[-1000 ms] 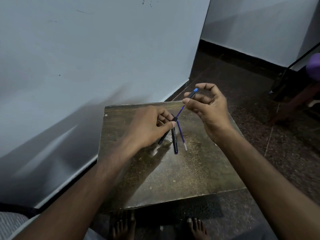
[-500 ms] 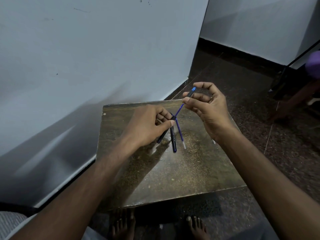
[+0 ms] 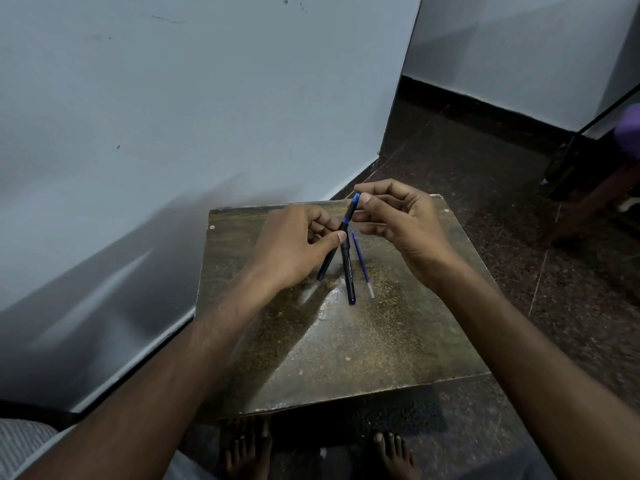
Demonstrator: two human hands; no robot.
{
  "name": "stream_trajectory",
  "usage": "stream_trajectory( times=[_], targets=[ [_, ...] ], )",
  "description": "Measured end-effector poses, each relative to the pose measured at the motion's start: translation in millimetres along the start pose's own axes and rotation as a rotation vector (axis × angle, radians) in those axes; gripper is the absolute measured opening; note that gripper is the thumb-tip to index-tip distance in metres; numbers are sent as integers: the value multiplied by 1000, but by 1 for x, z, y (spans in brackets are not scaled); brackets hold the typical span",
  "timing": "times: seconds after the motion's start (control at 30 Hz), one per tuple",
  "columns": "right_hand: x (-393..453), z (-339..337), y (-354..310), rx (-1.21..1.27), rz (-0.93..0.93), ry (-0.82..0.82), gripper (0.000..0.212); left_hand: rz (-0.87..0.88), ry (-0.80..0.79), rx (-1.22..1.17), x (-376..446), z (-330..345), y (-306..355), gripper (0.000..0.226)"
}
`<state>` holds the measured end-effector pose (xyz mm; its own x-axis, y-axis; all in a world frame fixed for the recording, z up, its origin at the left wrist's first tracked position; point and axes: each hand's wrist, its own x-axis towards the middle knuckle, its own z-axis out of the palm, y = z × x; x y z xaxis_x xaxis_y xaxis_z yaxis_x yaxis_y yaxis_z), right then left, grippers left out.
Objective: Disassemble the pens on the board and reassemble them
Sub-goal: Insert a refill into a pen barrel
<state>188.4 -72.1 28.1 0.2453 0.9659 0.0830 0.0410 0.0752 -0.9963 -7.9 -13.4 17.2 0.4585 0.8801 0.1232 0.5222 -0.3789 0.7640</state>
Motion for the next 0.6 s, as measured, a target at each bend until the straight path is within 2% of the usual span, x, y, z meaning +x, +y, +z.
stream_trajectory(
  times=[0.23, 0.4, 0.5, 0.6],
  targets=[
    [1, 1, 2, 84, 28, 12, 44, -28, 28, -161, -1, -3, 6, 8],
    [-4, 5, 11, -99, 129, -222, 40, -80, 111, -363, 0, -7, 9, 7],
    [-8, 13, 15, -184, 26, -161, 35, -102, 76, -421, 0, -9, 7, 11],
    [-8, 16, 17, -216, -1, -84, 26, -136, 80, -461, 0, -10, 6, 22]
  ],
)
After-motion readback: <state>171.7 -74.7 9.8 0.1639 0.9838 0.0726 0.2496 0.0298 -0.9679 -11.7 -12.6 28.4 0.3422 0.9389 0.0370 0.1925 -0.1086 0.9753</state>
